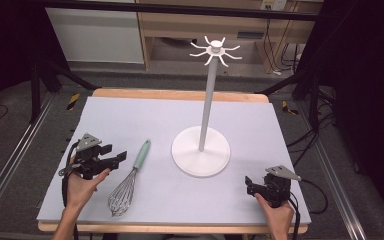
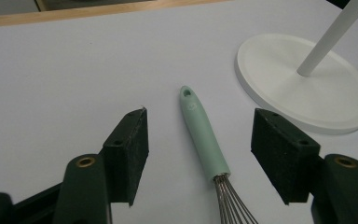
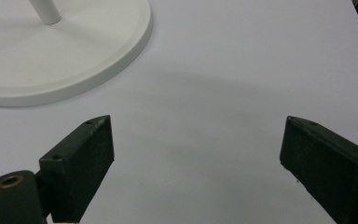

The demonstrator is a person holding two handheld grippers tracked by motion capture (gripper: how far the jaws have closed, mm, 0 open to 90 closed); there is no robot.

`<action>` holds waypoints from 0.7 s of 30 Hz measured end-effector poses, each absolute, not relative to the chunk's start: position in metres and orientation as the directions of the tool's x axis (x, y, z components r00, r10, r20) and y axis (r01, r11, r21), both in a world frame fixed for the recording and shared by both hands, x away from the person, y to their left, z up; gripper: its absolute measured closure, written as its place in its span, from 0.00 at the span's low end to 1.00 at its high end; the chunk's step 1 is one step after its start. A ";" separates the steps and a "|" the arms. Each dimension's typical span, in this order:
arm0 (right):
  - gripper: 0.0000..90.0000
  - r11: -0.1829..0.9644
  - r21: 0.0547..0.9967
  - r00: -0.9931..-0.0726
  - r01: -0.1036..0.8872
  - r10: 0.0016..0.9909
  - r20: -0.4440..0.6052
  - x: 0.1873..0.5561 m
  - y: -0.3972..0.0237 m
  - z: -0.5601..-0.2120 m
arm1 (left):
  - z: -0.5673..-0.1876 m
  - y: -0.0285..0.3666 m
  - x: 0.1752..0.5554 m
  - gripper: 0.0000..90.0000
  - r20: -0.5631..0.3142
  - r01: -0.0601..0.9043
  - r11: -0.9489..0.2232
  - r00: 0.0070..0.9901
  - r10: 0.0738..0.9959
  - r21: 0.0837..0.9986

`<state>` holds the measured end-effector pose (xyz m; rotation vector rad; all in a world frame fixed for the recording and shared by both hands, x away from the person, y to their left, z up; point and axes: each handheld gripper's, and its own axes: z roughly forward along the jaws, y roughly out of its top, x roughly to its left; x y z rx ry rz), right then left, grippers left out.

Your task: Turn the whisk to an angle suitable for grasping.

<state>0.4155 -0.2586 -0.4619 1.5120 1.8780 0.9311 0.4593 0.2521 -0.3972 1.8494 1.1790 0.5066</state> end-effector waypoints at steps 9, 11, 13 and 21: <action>0.11 0.116 0.793 -0.205 0.598 0.979 0.012 0.415 -0.259 -0.462 | -0.399 0.237 0.471 0.39 -0.090 0.550 -0.229 0.491 0.866 0.803; 0.11 0.120 0.792 -0.210 0.599 0.978 0.010 0.416 -0.259 -0.462 | -0.400 0.233 0.473 0.39 -0.086 0.557 -0.239 0.494 0.865 0.795; 0.11 0.124 0.788 -0.212 0.602 0.977 0.008 0.416 -0.258 -0.462 | -0.401 0.230 0.475 0.38 -0.081 0.561 -0.249 0.497 0.864 0.789; 0.11 0.127 0.785 -0.220 0.607 0.975 0.012 0.417 -0.257 -0.463 | -0.401 0.218 0.481 0.38 -0.056 0.571 -0.288 0.508 0.859 0.769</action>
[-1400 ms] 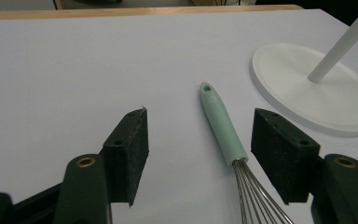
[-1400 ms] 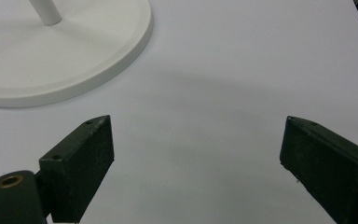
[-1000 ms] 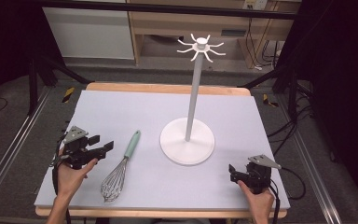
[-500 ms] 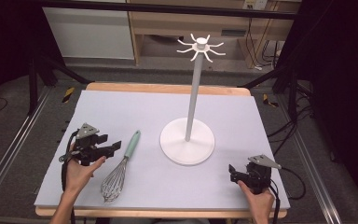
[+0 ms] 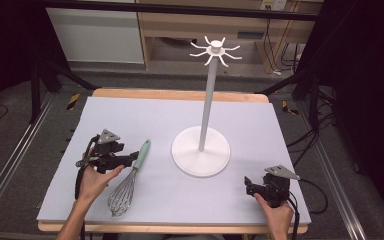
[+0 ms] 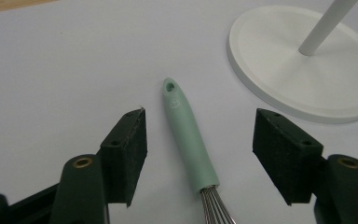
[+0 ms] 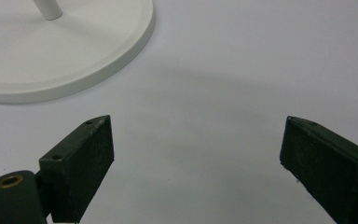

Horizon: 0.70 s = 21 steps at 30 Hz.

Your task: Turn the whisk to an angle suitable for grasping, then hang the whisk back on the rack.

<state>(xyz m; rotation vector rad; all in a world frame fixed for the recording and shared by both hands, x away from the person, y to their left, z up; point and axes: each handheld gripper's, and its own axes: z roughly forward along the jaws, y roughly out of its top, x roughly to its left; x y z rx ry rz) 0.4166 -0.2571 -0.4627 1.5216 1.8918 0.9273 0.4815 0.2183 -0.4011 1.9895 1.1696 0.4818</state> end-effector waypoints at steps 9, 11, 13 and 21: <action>0.11 0.136 0.784 -0.232 0.606 0.973 0.010 0.417 -0.256 -0.462 | -0.399 0.212 0.485 0.38 -0.052 0.580 -0.299 0.510 0.859 0.758; 0.11 0.138 0.785 -0.235 0.604 0.972 0.010 0.418 -0.256 -0.462 | -0.399 0.212 0.486 0.38 -0.051 0.583 -0.305 0.513 0.857 0.753; 0.11 0.141 0.781 -0.235 0.609 0.972 0.008 0.419 -0.255 -0.463 | -0.399 0.212 0.487 0.38 -0.045 0.589 -0.314 0.513 0.857 0.745; 0.11 0.140 0.783 -0.238 0.606 0.971 0.011 0.417 -0.255 -0.461 | -0.404 0.203 0.492 0.40 -0.033 0.614 -0.339 0.513 0.858 0.713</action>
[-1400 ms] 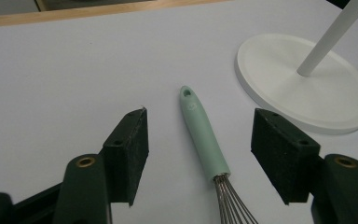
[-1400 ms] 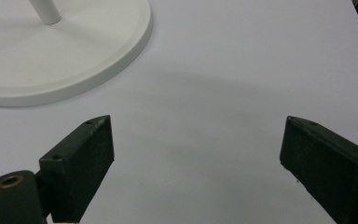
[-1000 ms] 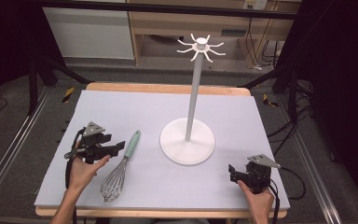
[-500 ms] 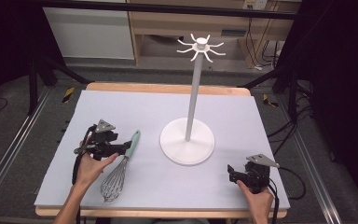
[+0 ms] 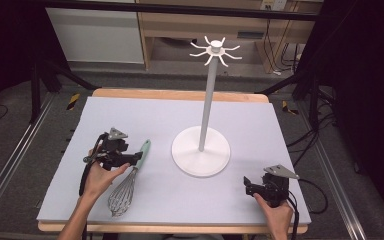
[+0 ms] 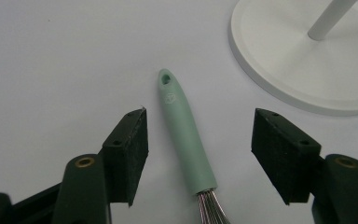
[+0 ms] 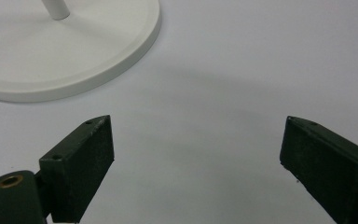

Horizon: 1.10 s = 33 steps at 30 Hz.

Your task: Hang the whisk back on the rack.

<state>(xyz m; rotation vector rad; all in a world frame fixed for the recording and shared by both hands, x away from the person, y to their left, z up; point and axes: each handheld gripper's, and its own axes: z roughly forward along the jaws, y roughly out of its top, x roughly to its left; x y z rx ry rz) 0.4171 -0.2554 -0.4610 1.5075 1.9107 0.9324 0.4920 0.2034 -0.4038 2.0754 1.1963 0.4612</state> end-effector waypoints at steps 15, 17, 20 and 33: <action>0.11 0.152 0.777 -0.248 0.611 0.969 0.006 0.418 -0.254 -0.462 | -0.421 0.189 0.498 0.48 0.006 0.672 -0.412 0.518 0.855 0.615; 0.11 0.151 0.777 -0.248 0.611 0.969 0.007 0.418 -0.254 -0.462 | -0.423 0.190 0.498 0.49 0.006 0.676 -0.414 0.519 0.855 0.609; 0.11 0.152 0.776 -0.249 0.613 0.969 0.007 0.418 -0.255 -0.462 | -0.426 0.190 0.499 0.52 0.004 0.685 -0.417 0.517 0.856 0.598; 0.11 0.155 0.775 -0.248 0.613 0.969 0.002 0.418 -0.254 -0.462 | -0.442 0.187 0.502 0.57 -0.006 0.726 -0.440 0.522 0.853 0.529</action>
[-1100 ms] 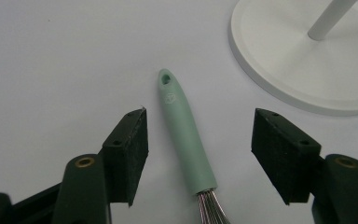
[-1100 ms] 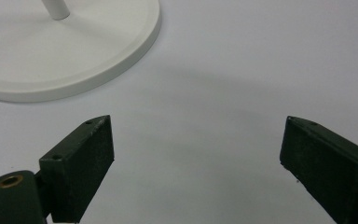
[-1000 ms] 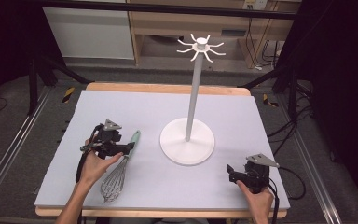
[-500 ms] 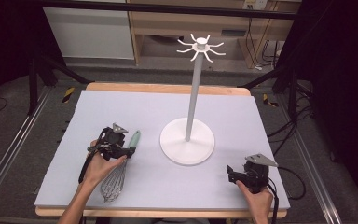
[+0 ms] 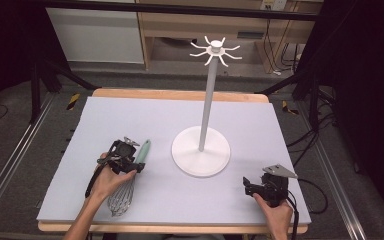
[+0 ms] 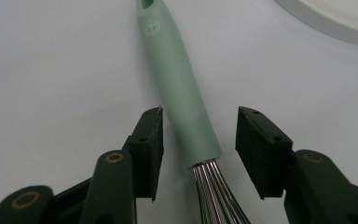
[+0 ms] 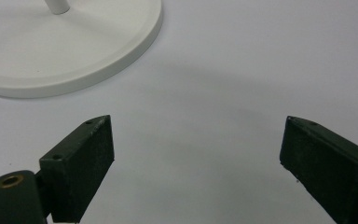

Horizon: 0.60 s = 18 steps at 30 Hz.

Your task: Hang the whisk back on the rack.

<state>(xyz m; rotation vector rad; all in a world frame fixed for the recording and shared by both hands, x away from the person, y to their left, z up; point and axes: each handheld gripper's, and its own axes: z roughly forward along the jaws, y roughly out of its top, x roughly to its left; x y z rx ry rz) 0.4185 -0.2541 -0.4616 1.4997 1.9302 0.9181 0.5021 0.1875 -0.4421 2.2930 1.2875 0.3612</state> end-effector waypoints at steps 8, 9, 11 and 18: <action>0.12 0.162 0.772 -0.252 0.614 0.968 -0.003 0.419 -0.254 -0.462 | -0.448 0.190 0.505 0.62 -0.019 0.744 -0.432 0.511 0.859 0.510; 0.12 0.160 0.771 -0.250 0.616 0.968 -0.001 0.419 -0.254 -0.462 | -0.448 0.190 0.505 0.62 -0.015 0.745 -0.437 0.514 0.858 0.505; 0.12 0.160 0.771 -0.250 0.617 0.968 -0.001 0.419 -0.254 -0.462 | -0.449 0.189 0.505 0.63 -0.018 0.746 -0.435 0.512 0.859 0.504; 0.12 0.160 0.768 -0.251 0.620 0.968 0.001 0.419 -0.254 -0.463 | -0.453 0.189 0.508 0.68 -0.035 0.764 -0.430 0.507 0.861 0.481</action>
